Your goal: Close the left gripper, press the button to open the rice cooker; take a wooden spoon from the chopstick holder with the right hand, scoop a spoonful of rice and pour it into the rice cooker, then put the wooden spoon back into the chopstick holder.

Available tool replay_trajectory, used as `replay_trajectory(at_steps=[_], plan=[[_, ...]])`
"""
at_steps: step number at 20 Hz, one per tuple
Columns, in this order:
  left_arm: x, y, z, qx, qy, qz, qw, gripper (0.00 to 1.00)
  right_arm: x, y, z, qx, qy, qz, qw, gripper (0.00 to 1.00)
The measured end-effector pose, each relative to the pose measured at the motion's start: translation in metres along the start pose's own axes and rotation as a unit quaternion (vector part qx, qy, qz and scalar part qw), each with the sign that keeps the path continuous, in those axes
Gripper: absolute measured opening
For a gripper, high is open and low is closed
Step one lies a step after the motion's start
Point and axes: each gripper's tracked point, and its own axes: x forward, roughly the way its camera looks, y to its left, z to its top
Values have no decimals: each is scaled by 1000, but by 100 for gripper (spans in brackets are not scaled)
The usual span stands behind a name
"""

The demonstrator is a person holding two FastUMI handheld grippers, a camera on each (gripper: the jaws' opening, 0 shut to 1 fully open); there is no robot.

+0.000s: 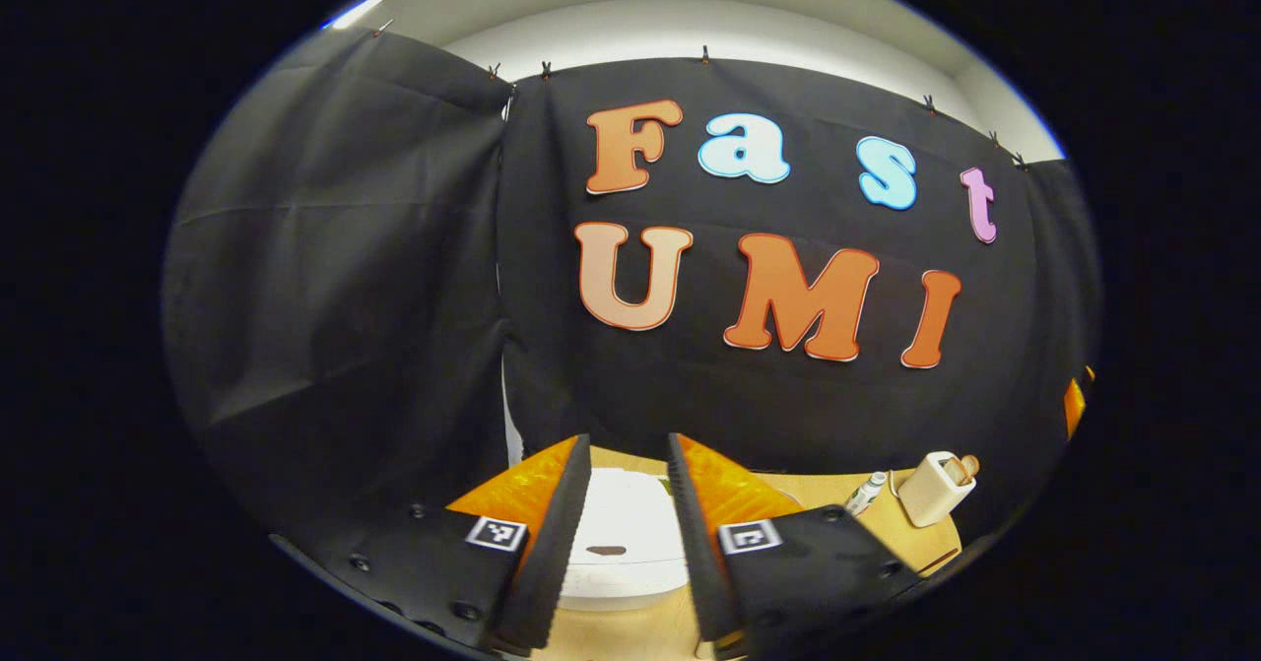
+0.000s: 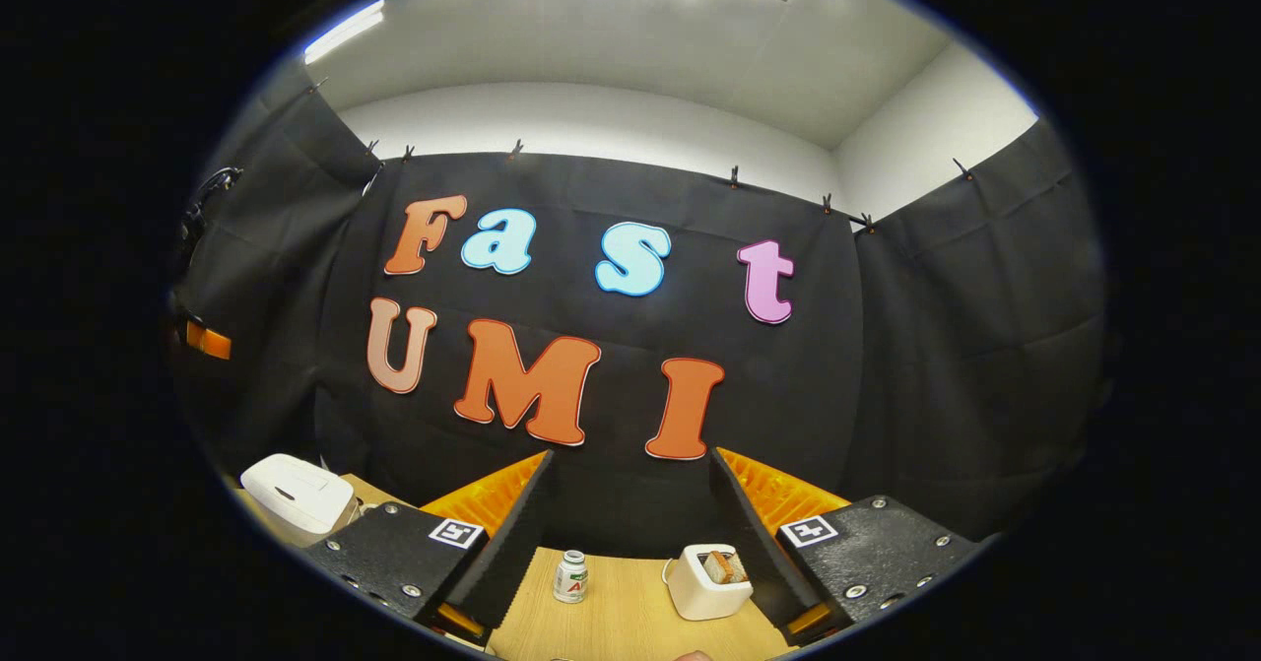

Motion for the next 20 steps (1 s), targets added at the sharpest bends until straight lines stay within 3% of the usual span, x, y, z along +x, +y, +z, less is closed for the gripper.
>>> replay_trajectory(at_steps=[1, 2, 3, 5, 8, 14, 20], plan=[[4, 0, -8, -6, 16, -3, 1000, 47, -1, -2, 0, -2, 1, -2, 1000, 94], [7, 3, -15, -10, 30, -2, 999, 26, -4, -3, -1, -3, 3, -5, 1000, 94], [14, 4, -23, -13, 49, -3, 999, 14, -5, -4, -2, -3, 4, -6, 1000, 94], [29, 11, -46, -17, 91, 5, 996, 2, -6, -8, -3, -6, 6, -15, 1000, 94], [44, 3, -81, -39, 167, -18, 985, 7, -13, -10, -13, -11, 16, -21, 1000, 94], [80, 0, -135, -72, 275, -45, 958, 6, -33, -13, -27, -23, 40, -45, 998, 94], [120, 6, -206, -118, 382, -47, 915, 5, -54, -18, -39, -38, 61, -78, 994, 94]])
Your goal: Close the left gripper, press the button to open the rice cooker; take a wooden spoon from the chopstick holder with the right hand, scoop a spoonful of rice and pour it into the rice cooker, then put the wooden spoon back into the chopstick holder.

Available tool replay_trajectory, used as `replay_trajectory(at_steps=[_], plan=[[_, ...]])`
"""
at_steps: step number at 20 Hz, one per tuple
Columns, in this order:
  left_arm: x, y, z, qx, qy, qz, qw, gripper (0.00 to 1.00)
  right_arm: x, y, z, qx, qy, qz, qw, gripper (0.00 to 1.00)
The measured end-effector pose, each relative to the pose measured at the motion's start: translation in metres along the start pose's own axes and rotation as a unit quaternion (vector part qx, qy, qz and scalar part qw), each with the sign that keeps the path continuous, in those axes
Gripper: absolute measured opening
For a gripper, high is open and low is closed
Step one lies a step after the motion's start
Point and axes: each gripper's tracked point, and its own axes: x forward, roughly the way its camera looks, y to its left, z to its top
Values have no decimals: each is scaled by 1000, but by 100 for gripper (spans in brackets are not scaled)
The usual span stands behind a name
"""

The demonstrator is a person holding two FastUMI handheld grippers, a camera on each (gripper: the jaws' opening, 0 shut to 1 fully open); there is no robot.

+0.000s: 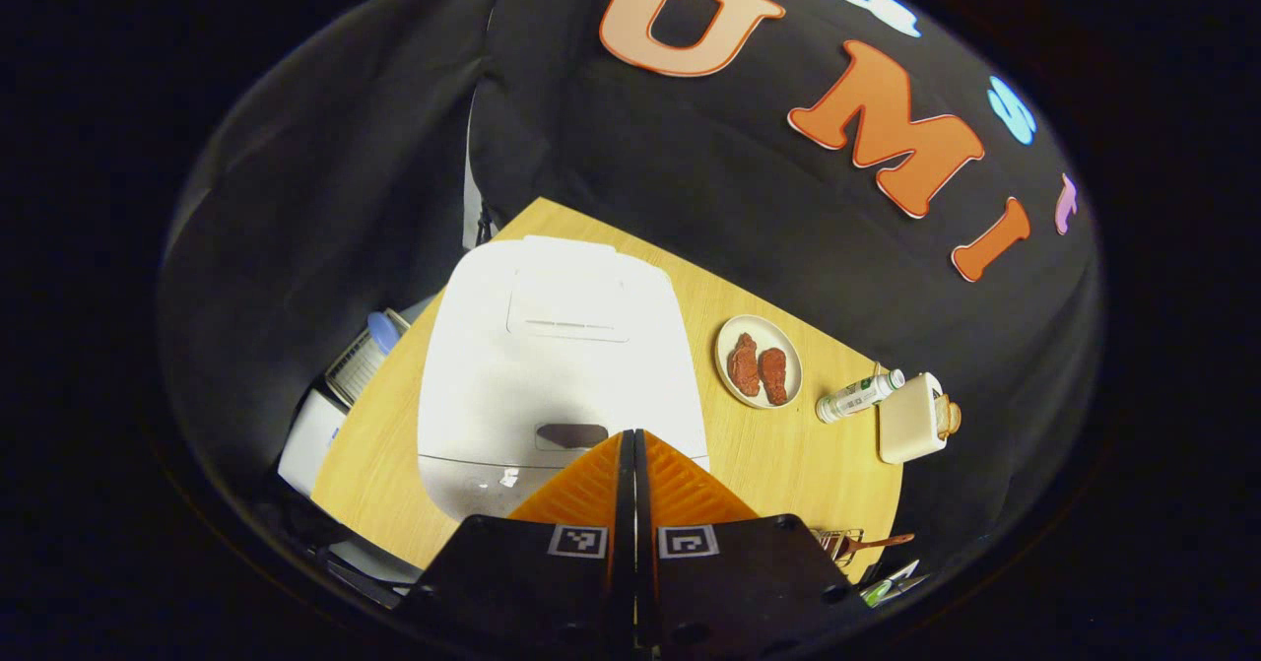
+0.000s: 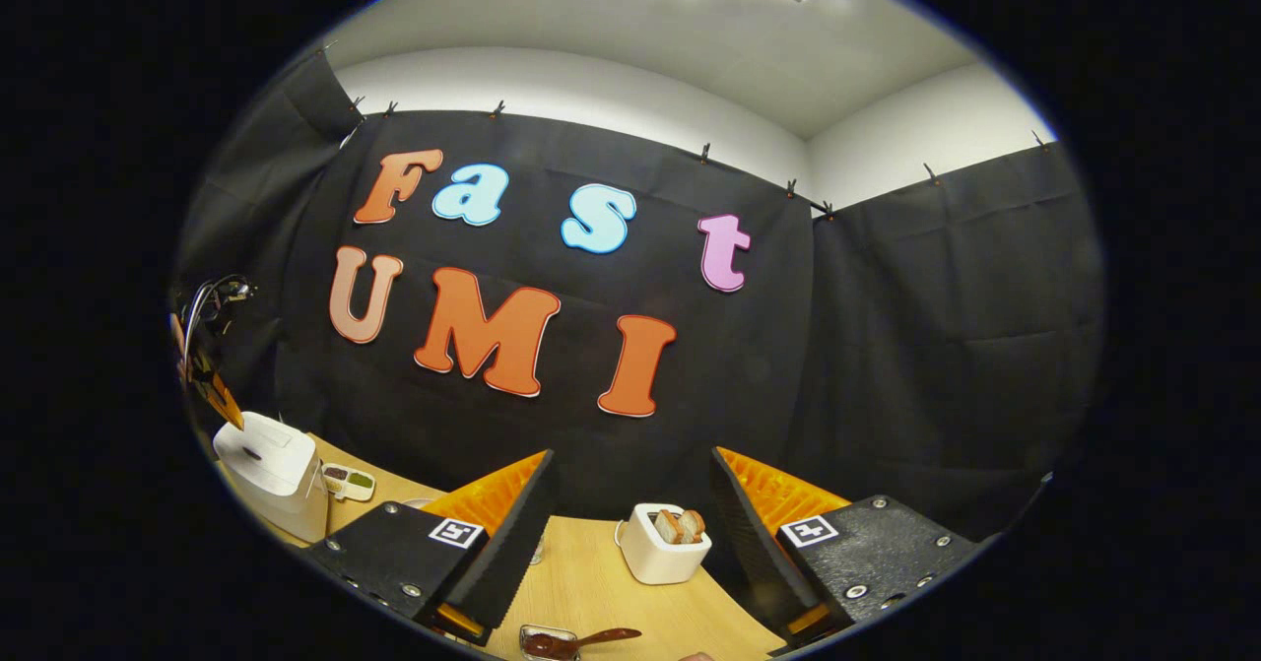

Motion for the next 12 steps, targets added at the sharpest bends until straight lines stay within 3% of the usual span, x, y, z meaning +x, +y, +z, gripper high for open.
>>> replay_trajectory(at_steps=[4, 12], plan=[[34, 21, -8, -20, 37, 9, 999, 5, -16, -7, -15, -5, 20, -25, 999, 94], [52, 37, -12, -24, 43, 25, 998, 6, -21, -7, -38, -8, 46, -43, 998, 94]])
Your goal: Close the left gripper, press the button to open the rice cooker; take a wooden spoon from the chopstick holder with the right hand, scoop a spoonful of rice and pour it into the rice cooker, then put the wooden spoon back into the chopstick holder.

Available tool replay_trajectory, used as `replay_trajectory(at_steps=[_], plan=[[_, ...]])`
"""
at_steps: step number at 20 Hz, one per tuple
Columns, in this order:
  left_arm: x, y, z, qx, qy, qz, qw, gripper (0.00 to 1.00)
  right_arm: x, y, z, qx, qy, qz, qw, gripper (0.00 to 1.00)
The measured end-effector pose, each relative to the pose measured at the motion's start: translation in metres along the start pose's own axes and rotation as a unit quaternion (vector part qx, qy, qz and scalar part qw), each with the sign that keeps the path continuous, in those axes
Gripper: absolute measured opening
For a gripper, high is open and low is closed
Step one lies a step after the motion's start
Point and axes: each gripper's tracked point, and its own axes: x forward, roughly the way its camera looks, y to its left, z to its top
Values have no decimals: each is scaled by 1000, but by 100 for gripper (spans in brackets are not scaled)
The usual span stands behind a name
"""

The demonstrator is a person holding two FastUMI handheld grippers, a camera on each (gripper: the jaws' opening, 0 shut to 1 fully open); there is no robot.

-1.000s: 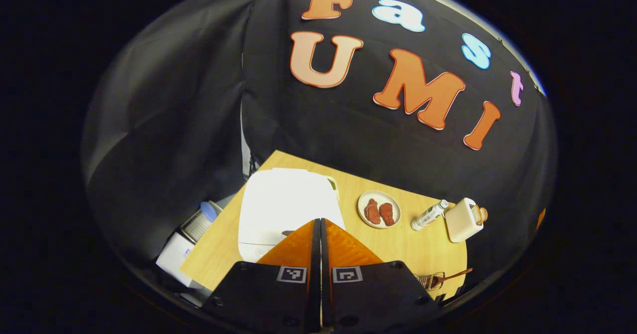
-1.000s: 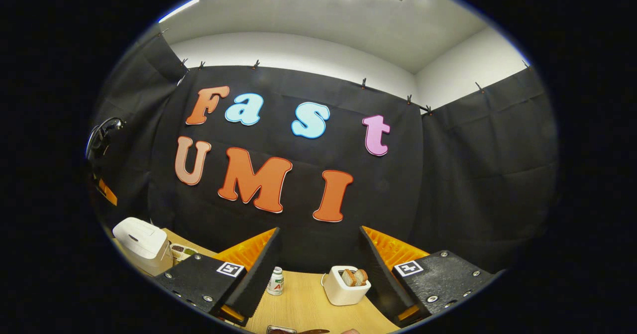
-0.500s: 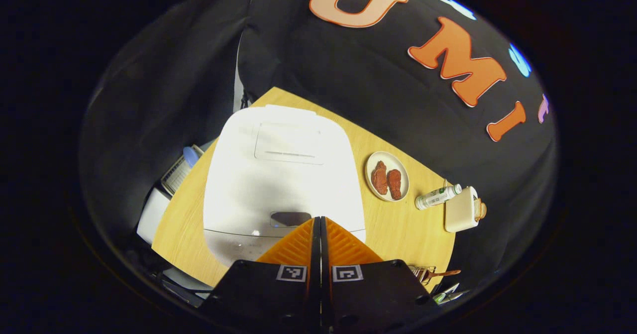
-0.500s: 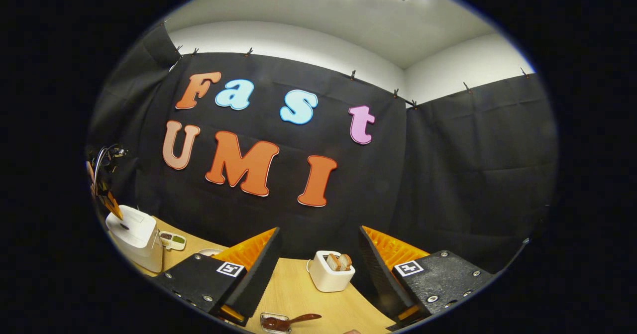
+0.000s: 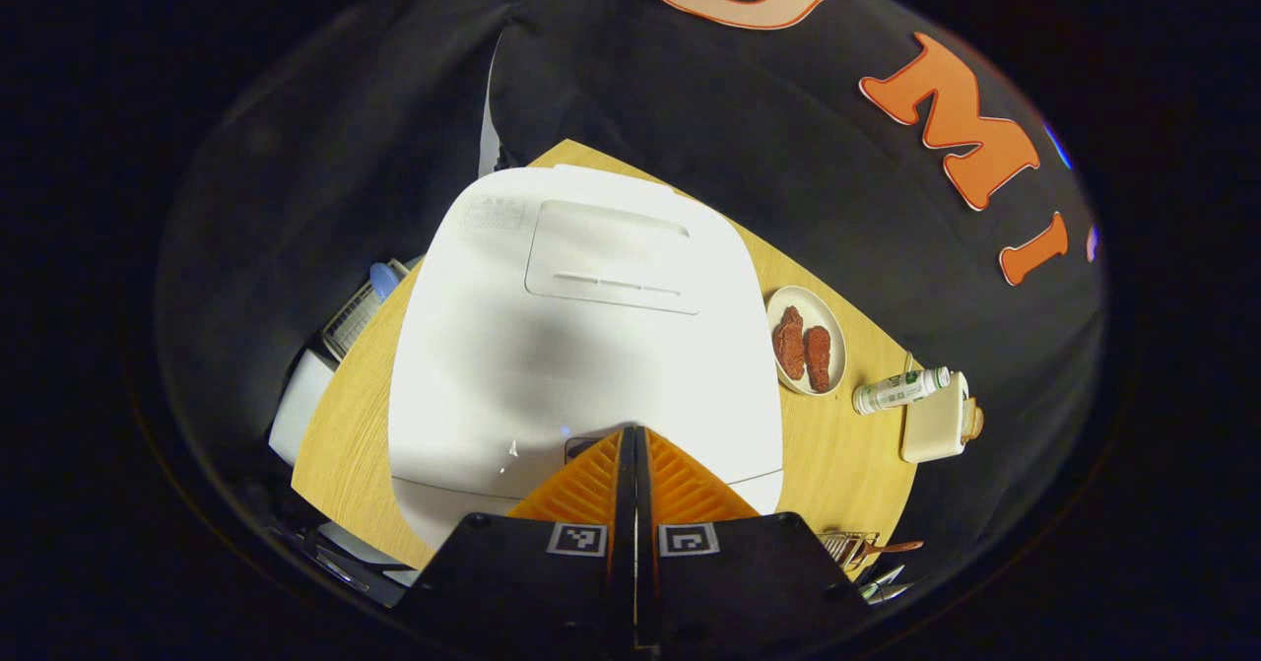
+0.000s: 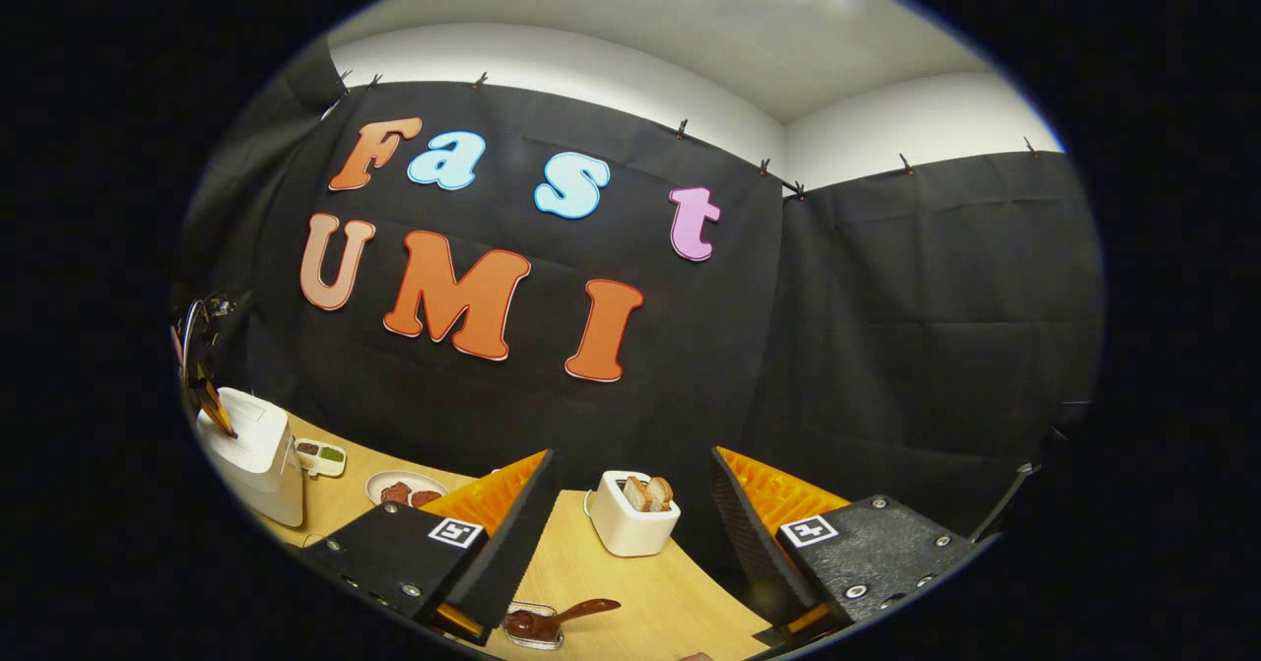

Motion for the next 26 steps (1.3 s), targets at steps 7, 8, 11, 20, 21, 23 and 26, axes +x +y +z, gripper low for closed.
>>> replay_trajectory(at_steps=[7, 8, 11, 20, 21, 23, 26], plan=[[-63, -12, 45, 103, -188, 57, 975, 6, 14, 24, -51, 17, 59, 47, 997, 94], [-77, -16, 54, 115, -216, 68, 967, 6, 17, 29, -59, 23, 70, 56, 996, 94], [-116, -26, 69, 147, -292, 85, 941, 5, 22, 39, -82, 37, 96, 80, 991, 94], [-174, -70, 12, 177, -380, 58, 906, 5, 32, 49, -174, 88, 204, 129, 966, 94], [-179, -74, 5, 185, -388, 62, 901, 5, 33, 50, -183, 99, 215, 132, 963, 94], [-186, -85, -8, 200, -399, 65, 892, 5, 38, 46, -201, 110, 232, 129, 958, 94], [-198, -102, -27, 215, -409, 56, 885, 11, 43, 41, -232, 134, 262, 130, 947, 94]])
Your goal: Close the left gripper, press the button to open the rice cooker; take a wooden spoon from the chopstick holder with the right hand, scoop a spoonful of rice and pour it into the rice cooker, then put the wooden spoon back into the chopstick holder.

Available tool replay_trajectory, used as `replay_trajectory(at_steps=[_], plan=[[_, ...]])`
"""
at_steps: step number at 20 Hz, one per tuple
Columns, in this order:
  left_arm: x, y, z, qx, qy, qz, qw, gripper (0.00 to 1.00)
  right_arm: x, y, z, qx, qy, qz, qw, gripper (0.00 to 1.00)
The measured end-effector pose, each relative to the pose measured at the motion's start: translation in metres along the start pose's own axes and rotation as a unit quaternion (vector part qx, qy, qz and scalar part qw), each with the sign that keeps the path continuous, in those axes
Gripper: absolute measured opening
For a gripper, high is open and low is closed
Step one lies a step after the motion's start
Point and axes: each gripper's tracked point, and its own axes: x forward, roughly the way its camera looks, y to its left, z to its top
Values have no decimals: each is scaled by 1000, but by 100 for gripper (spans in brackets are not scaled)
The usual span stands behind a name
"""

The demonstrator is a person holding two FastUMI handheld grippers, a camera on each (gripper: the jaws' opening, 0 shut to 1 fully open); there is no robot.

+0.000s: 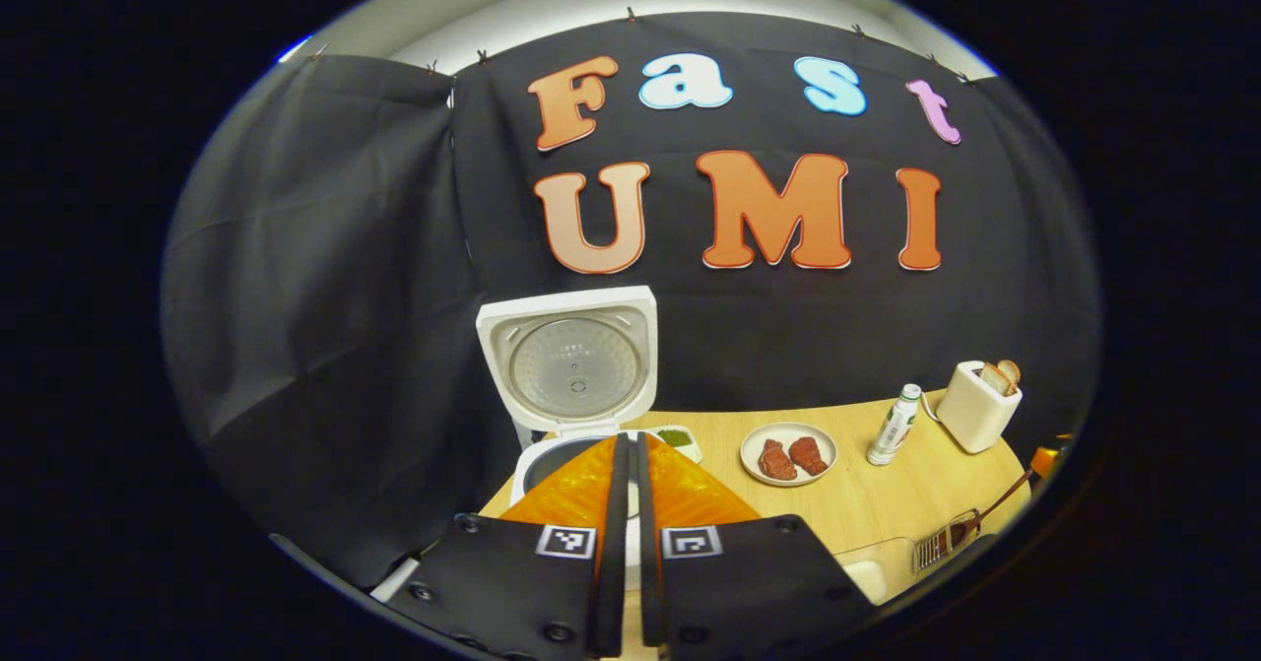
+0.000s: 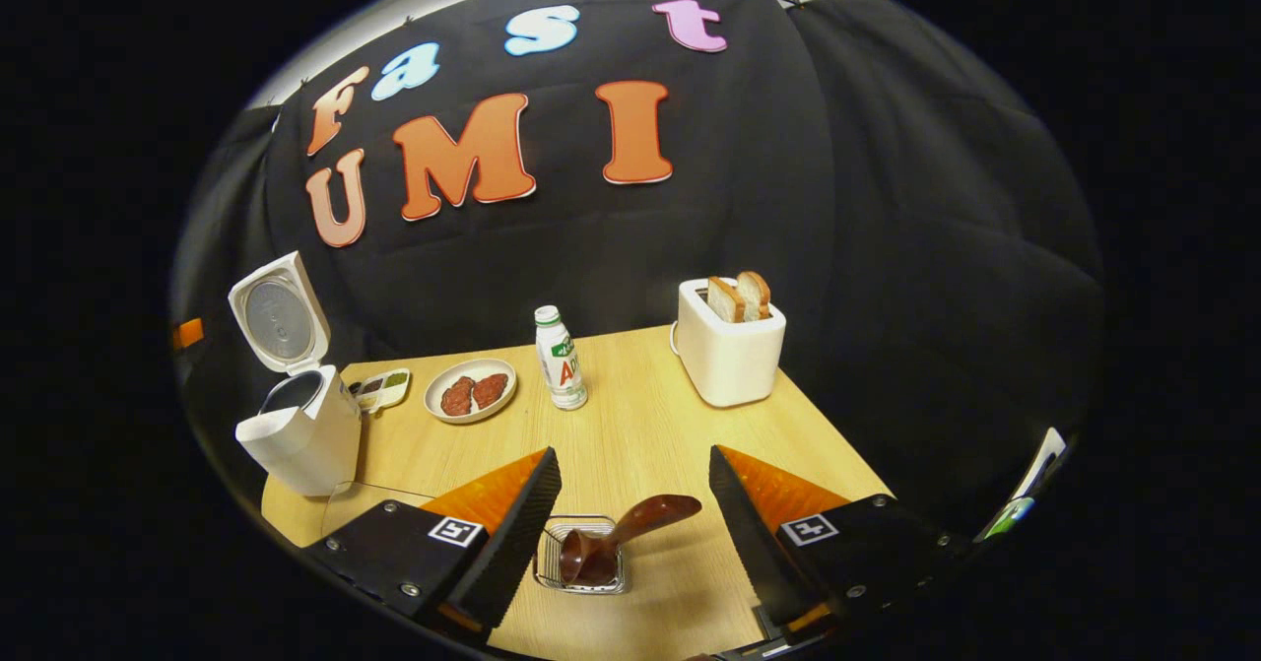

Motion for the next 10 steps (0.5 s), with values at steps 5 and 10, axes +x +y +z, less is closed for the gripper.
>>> replay_trajectory(at_steps=[5, 10], plan=[[-24, -1, 4, -6, -14, 23, 1000, 46, 28, -7, -38, 59, 53, 16, 997, 94], [-41, 13, -10, -13, 5, 57, 998, 51, 47, 8, -58, 115, 67, 48, 990, 80]])
